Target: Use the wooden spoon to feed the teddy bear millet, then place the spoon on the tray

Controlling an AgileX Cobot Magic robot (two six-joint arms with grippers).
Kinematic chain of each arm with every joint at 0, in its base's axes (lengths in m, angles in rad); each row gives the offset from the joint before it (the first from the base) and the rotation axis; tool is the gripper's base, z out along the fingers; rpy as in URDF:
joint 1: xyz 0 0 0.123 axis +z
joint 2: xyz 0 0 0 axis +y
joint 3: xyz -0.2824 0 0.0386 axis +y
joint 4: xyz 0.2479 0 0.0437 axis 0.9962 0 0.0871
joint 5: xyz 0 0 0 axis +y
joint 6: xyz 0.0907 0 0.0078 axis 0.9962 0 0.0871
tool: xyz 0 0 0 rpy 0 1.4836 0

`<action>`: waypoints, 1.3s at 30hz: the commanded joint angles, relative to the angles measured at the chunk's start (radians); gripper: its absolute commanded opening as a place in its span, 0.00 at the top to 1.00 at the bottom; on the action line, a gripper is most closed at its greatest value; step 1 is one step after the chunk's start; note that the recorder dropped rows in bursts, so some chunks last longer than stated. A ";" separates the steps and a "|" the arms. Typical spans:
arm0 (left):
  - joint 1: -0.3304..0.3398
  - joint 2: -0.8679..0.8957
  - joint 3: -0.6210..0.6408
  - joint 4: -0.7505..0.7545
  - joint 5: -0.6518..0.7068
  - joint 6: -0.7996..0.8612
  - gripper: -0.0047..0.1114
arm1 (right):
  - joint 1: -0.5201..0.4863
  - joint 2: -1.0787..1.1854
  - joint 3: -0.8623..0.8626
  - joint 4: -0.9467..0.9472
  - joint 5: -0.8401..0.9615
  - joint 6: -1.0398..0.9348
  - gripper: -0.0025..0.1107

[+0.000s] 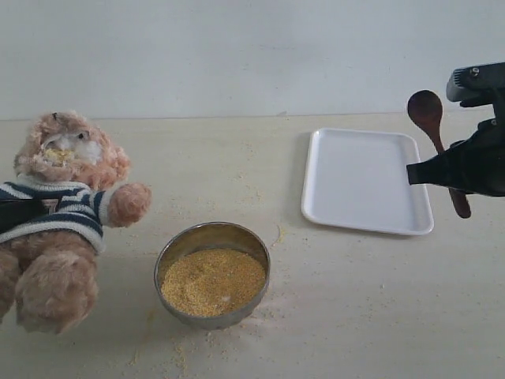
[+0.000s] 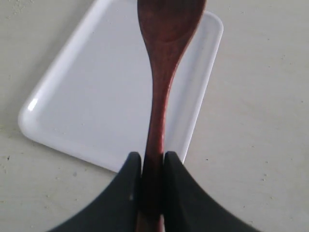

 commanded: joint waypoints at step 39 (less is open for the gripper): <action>-0.060 0.297 -0.207 -0.020 0.061 0.135 0.92 | 0.337 -0.007 -0.099 -0.015 0.196 -0.275 0.98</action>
